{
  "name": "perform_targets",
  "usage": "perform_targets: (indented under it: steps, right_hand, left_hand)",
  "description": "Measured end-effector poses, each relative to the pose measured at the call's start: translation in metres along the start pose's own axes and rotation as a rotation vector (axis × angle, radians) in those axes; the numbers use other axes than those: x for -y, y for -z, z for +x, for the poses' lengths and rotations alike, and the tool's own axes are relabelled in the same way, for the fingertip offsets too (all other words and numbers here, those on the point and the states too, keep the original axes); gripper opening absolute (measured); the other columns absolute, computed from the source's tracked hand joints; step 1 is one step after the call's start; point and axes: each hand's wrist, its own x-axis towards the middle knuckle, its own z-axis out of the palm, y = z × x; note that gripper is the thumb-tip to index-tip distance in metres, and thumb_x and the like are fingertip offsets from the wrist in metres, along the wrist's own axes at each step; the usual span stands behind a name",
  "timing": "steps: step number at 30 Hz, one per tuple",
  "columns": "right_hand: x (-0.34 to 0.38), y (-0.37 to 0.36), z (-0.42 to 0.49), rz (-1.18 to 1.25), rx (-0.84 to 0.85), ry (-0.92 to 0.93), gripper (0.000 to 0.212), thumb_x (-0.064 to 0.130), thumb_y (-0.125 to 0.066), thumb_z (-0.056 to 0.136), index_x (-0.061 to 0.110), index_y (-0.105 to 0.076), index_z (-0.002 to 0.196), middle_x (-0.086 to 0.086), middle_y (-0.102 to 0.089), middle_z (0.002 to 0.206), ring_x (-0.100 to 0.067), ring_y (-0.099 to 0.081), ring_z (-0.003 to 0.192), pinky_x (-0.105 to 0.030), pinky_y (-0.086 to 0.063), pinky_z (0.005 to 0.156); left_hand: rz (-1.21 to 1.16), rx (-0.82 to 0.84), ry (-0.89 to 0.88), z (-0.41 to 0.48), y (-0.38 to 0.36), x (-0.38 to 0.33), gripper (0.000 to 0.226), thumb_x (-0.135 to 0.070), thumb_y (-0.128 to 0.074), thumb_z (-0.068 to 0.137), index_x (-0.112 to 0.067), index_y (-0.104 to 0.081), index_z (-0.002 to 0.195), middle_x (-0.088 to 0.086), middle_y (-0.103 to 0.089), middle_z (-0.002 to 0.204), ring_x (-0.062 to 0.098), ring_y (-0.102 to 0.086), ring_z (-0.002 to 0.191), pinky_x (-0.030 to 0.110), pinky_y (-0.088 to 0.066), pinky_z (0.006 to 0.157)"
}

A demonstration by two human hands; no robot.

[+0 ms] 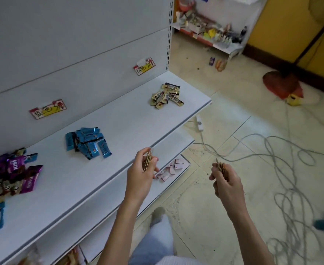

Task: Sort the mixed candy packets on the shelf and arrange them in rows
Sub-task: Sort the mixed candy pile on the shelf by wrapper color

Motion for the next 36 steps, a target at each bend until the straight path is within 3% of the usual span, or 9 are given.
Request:
perform_targets:
  steps: [7, 12, 16, 21, 23, 27, 32, 34, 36]
  right_hand:
    - [0.030, -0.014, 0.107, -0.034, 0.090, 0.010, 0.009, 0.021, -0.054, 0.091, 0.016, -0.059, 0.087, -0.008, -0.061, 0.076, -0.015, -0.050, 0.062, -0.030, -0.039, 0.054]
    - [0.049, -0.016, 0.167, -0.050, 0.099, 0.001, 0.008, 0.023, -0.058, 0.088, 0.015, -0.059, 0.087, -0.019, -0.057, 0.081, -0.019, -0.046, 0.065, -0.032, -0.039, 0.059]
    - [0.061, -0.026, 0.207, -0.131, 0.185, 0.024, 0.012, 0.022, -0.060, 0.087, 0.012, -0.058, 0.091, -0.008, -0.052, 0.075, -0.019, -0.043, 0.065, -0.033, -0.039, 0.059]
    - [0.079, -0.031, 0.273, -0.302, 0.233, 0.141, 0.010, 0.022, -0.062, 0.087, 0.015, -0.058, 0.092, -0.002, -0.056, 0.079, -0.014, -0.047, 0.068, -0.028, -0.038, 0.062]
    - [0.088, -0.040, 0.302, -0.348, 0.303, 0.184, 0.009, 0.019, -0.062, 0.086, 0.012, -0.058, 0.090, 0.000, -0.052, 0.074, -0.013, -0.044, 0.064, -0.027, -0.035, 0.057]
    - [0.091, -0.069, 0.350, -0.500, 0.468, 0.229, 0.013, 0.022, -0.060, 0.087, 0.009, -0.060, 0.086, -0.007, -0.059, 0.068, -0.020, -0.052, 0.058, -0.043, -0.053, 0.059]
    - [0.090, -0.090, 0.390, -0.851, 0.605, 0.421, 0.019, 0.030, -0.055, 0.090, 0.014, -0.060, 0.098, -0.002, -0.064, 0.086, -0.020, -0.057, 0.074, -0.025, -0.039, 0.051]
    - [0.087, -0.097, 0.399, -0.902, 0.653, 0.497, 0.023, 0.028, -0.057, 0.088, 0.014, -0.061, 0.105, -0.005, -0.063, 0.095, -0.023, -0.060, 0.080, -0.030, -0.049, 0.061]
    - [0.084, -0.105, 0.405, -0.957, 0.693, 0.560, 0.028, 0.028, -0.060, 0.087, 0.015, -0.060, 0.111, -0.006, -0.059, 0.102, -0.024, -0.061, 0.085, -0.034, -0.053, 0.069]
  left_hand:
    - [0.010, -0.036, 0.011, 0.085, -0.034, -0.023, 0.020, -0.019, -0.045, 0.097, -0.022, -0.051, 0.115, -0.009, -0.064, 0.095, -0.002, -0.059, 0.071, 0.014, -0.049, 0.060]
    - [0.003, 0.020, 0.036, 0.138, -0.042, -0.053, 0.034, -0.006, -0.047, 0.093, -0.028, -0.047, 0.120, -0.010, -0.062, 0.104, 0.007, -0.058, 0.092, 0.019, -0.048, 0.074]
    - [0.081, -0.020, 0.025, 0.166, -0.049, -0.053, 0.036, -0.006, -0.050, 0.092, -0.032, -0.046, 0.117, -0.013, -0.062, 0.104, 0.005, -0.056, 0.097, 0.017, -0.044, 0.079]
    - [0.207, -0.116, 0.084, 0.197, -0.071, -0.041, 0.043, -0.013, -0.052, 0.093, -0.020, -0.046, 0.135, -0.007, -0.058, 0.123, 0.009, -0.055, 0.108, 0.015, -0.042, 0.085]
    - [0.228, -0.176, 0.084, 0.210, -0.082, -0.041, 0.046, -0.013, -0.052, 0.093, -0.022, -0.043, 0.137, -0.011, -0.053, 0.122, 0.006, -0.051, 0.107, 0.016, -0.041, 0.086]
    - [0.294, -0.318, 0.105, 0.236, -0.101, -0.029, 0.051, -0.016, -0.056, 0.091, -0.031, -0.042, 0.138, -0.004, -0.059, 0.116, 0.014, -0.059, 0.097, 0.021, -0.048, 0.077]
    - [0.421, -0.445, 0.042, 0.259, -0.132, -0.017, 0.053, -0.014, -0.063, 0.084, -0.031, -0.050, 0.133, 0.001, -0.059, 0.077, 0.005, -0.050, 0.059, 0.009, -0.033, 0.051]
    - [0.433, -0.466, -0.015, 0.264, -0.142, -0.011, 0.053, -0.011, -0.064, 0.082, -0.030, -0.052, 0.131, -0.002, -0.067, 0.086, 0.006, -0.053, 0.061, 0.007, -0.040, 0.057]
    - [0.491, -0.512, -0.017, 0.269, -0.149, -0.003, 0.054, -0.018, -0.066, 0.080, -0.031, -0.051, 0.130, -0.007, -0.066, 0.103, 0.007, -0.057, 0.077, 0.022, -0.051, 0.072]
